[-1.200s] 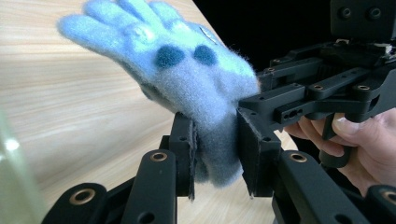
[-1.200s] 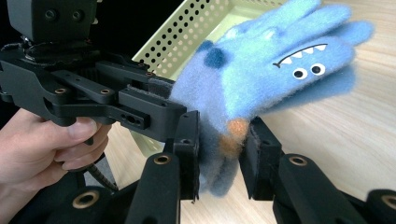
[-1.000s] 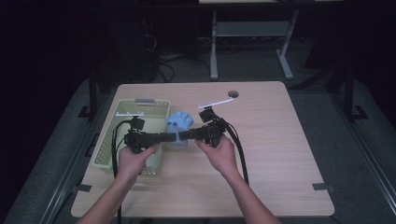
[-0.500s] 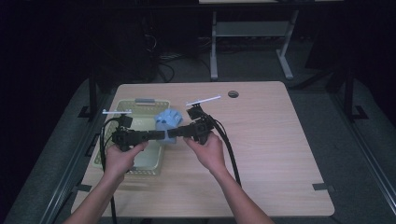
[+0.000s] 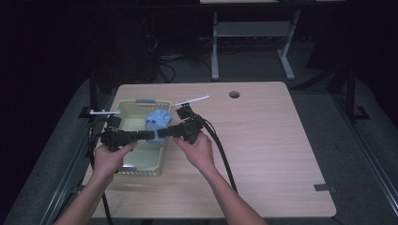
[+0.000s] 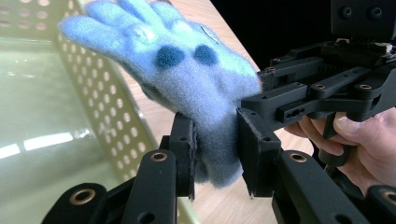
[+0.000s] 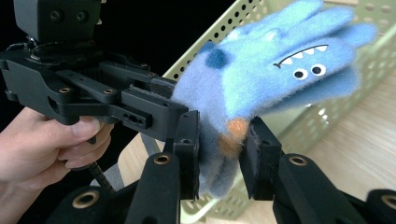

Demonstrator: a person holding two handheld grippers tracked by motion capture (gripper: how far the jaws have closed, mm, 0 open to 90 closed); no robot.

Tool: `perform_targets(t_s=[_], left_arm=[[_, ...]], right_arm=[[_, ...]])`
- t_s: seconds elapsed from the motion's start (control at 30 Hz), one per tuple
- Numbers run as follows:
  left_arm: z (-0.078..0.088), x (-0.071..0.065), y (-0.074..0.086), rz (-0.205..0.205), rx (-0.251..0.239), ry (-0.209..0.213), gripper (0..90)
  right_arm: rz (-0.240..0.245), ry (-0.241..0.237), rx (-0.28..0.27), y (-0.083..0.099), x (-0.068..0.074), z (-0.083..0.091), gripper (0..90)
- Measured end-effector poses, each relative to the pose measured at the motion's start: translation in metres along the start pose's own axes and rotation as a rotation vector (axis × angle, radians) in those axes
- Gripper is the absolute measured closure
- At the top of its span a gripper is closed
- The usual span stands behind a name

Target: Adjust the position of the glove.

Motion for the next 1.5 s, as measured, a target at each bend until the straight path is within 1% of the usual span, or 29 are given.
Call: perform_targets(t_s=[0.07, 0.13, 0.17, 0.27, 0.33, 0.47, 0.53, 0.6, 0.63, 0.67, 0.7, 0.73, 0.83, 0.93, 1.0, 1.07, 1.1, 1.2, 1.37, 1.4, 1.43, 1.5], left_arm=[[0.007, 0.003, 0.000, -0.003, 0.001, -0.006, 68.5], [0.009, 0.005, 0.000, -0.002, -0.002, -0.009, 68.6], [0.013, 0.007, 0.000, -0.001, 0.003, -0.015, 68.6], [0.017, 0.008, 0.000, -0.004, 0.007, -0.021, 68.6], [0.023, 0.011, 0.000, -0.006, 0.009, -0.029, 68.6], [0.029, 0.014, 0.001, -0.004, 0.010, -0.035, 68.6], [0.034, 0.017, 0.002, -0.001, 0.011, -0.045, 68.6], [0.035, 0.018, 0.002, 0.000, 0.011, -0.048, 68.6], [0.039, 0.020, 0.001, -0.002, 0.014, -0.053, 68.8], [0.039, 0.020, 0.001, -0.002, 0.014, -0.053, 68.9], [0.042, 0.023, 0.000, -0.001, 0.018, -0.056, 68.9], [0.043, 0.025, 0.000, -0.003, 0.023, -0.059, 68.9], [0.047, 0.028, -0.001, 0.002, 0.032, -0.067, 69.0], [0.050, 0.030, -0.002, 0.005, 0.038, -0.072, 69.0], [0.051, 0.034, 0.000, 0.011, 0.041, -0.077, 69.0], [0.051, 0.036, 0.001, 0.013, 0.044, -0.078, 69.1], [0.051, 0.040, 0.002, 0.022, 0.051, -0.083, 69.1], [0.050, 0.043, 0.003, 0.029, 0.050, -0.085, 69.3], [0.047, 0.053, 0.007, 0.069, 0.063, -0.104, 69.2], [0.046, 0.054, 0.008, 0.076, 0.073, -0.113, 69.3], [0.045, 0.056, 0.009, 0.084, 0.073, -0.122, 69.3], [0.043, 0.060, 0.011, 0.089, 0.088, -0.134, 69.5]], right_arm=[[-0.002, -0.005, 0.000, -0.001, 0.003, -0.004, 70.1], [0.001, -0.007, -0.001, -0.002, 0.004, -0.006, 70.1], [-0.011, -0.017, 0.001, -0.003, 0.007, -0.011, 70.2], [-0.010, -0.021, 0.002, -0.004, 0.008, -0.014, 70.1], [-0.010, -0.029, 0.003, -0.006, 0.012, -0.020, 70.2], [-0.006, -0.034, 0.004, -0.007, 0.015, -0.026, 70.1], [-0.007, -0.039, 0.007, -0.008, 0.018, -0.032, 70.1], [-0.005, -0.040, 0.005, -0.008, 0.019, -0.034, 70.1], [-0.012, -0.047, 0.005, -0.008, 0.020, -0.039, 70.1], [-0.012, -0.047, 0.005, -0.008, 0.020, -0.039, 70.1], [-0.026, -0.054, 0.002, -0.009, 0.022, -0.042, 70.1], [-0.020, -0.052, 0.000, -0.010, 0.022, -0.044, 70.0], [-0.026, -0.056, 0.001, -0.011, 0.025, -0.050, 70.0], [-0.032, -0.064, 0.001, -0.011, 0.025, -0.053, 70.1], [-0.040, -0.073, 0.003, -0.011, 0.025, -0.059, 70.1], [-0.039, -0.072, 0.008, -0.011, 0.024, -0.061, 70.0], [-0.042, -0.067, 0.019, -0.010, 0.024, -0.065, 70.1], [-0.043, -0.062, 0.023, -0.009, 0.023, -0.068, 70.0], [-0.052, -0.056, 0.048, -0.007, 0.018, -0.078, 69.8], [-0.049, -0.054, 0.054, -0.007, 0.017, -0.081, 69.7], [-0.052, -0.051, 0.061, -0.006, 0.015, -0.084, 69.7], [-0.058, -0.047, 0.076, -0.004, 0.013, -0.089, 69.7]])
Point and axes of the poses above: each handheld gripper's, and its own axes: z roughly backward along the jaws, y roughly out of its underside, x roughly to its left, the point moved 3 cm from there along -z, roughly forward along the jaws, and after that the axes turned 10 degrees about y, right-handed, at the moved point
